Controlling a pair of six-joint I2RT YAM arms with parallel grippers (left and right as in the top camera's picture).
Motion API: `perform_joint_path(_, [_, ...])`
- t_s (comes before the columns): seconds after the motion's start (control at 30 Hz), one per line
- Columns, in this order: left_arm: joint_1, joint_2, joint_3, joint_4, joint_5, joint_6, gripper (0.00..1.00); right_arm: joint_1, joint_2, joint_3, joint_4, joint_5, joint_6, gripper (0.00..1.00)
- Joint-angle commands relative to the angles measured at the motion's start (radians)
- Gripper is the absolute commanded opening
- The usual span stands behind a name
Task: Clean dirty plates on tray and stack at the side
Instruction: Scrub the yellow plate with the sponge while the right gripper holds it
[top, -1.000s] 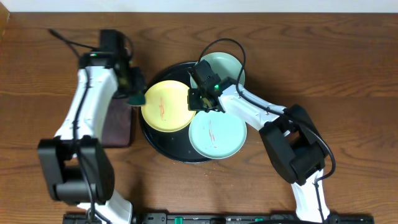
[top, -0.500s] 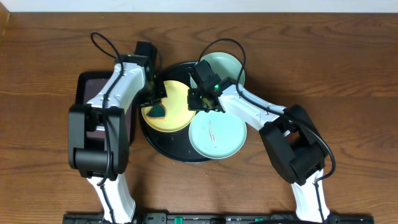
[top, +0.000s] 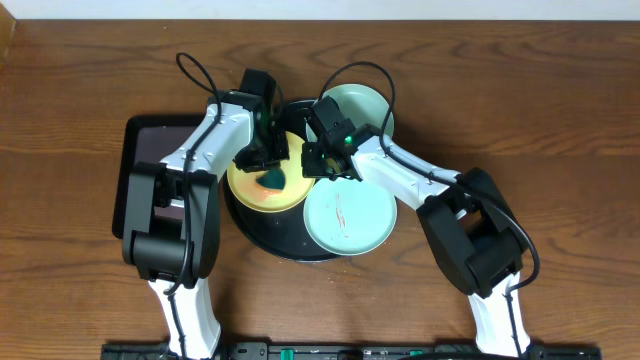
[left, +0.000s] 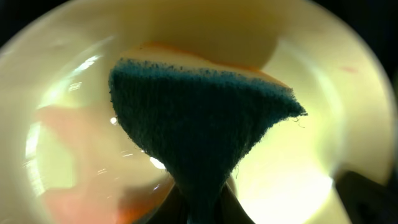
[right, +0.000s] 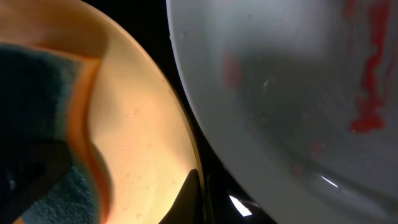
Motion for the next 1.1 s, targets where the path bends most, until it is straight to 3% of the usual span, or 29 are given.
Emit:
perform_joint_path(0.0, [-0.012,0.027,-0.013,0.011,0.096,0.084,0.07,-0.005,0.029,0.009,0.0,-0.009,-0.008,0.01])
perform_joint_path(0.1, [-0.011,0.027,-0.013,-0.002,-0.05,0.023,0.08,-0.005,0.029,0.009,0.0,-0.009,-0.008,0.01])
perform_joint_path(0.27, [-0.011,0.026,-0.013,-0.104,-0.438,-0.217,0.07,-0.005,0.029,0.009,0.0,-0.008,-0.008,0.01])
perform_joint_path(0.37, [-0.011,0.026,-0.013,-0.134,-0.496,-0.229,0.07,-0.007,0.029,0.009,0.002,-0.009,-0.008,0.01])
perform_joint_path(0.5, [-0.012,0.026,-0.013,-0.151,-0.446,-0.228,0.07,-0.007,0.029,0.009,0.003,-0.008,-0.008,0.01])
perform_joint_path(0.6, [-0.012,0.026,-0.013,-0.135,-0.307,-0.168,0.07,-0.007,0.029,0.009,0.003,-0.008,-0.008,0.01])
perform_joint_path(0.7, [-0.012,0.026,-0.013,-0.064,0.027,0.059,0.08,-0.007,0.029,0.009,0.003,-0.008,-0.008,0.01])
perform_joint_path(0.8, [-0.012,0.026,-0.013,-0.031,0.211,0.177,0.07,-0.007,0.029,0.009,0.003,-0.009,-0.008,0.01])
perform_joint_path(0.97, [-0.01,0.026,-0.013,-0.003,0.209,0.176,0.08,-0.008,0.029,0.009,0.003,-0.008,-0.008,0.01])
perform_joint_path(1.07, [-0.009,0.026,-0.013,-0.004,0.117,0.15,0.07,-0.008,0.029,0.009,0.002,-0.009,-0.008,0.01])
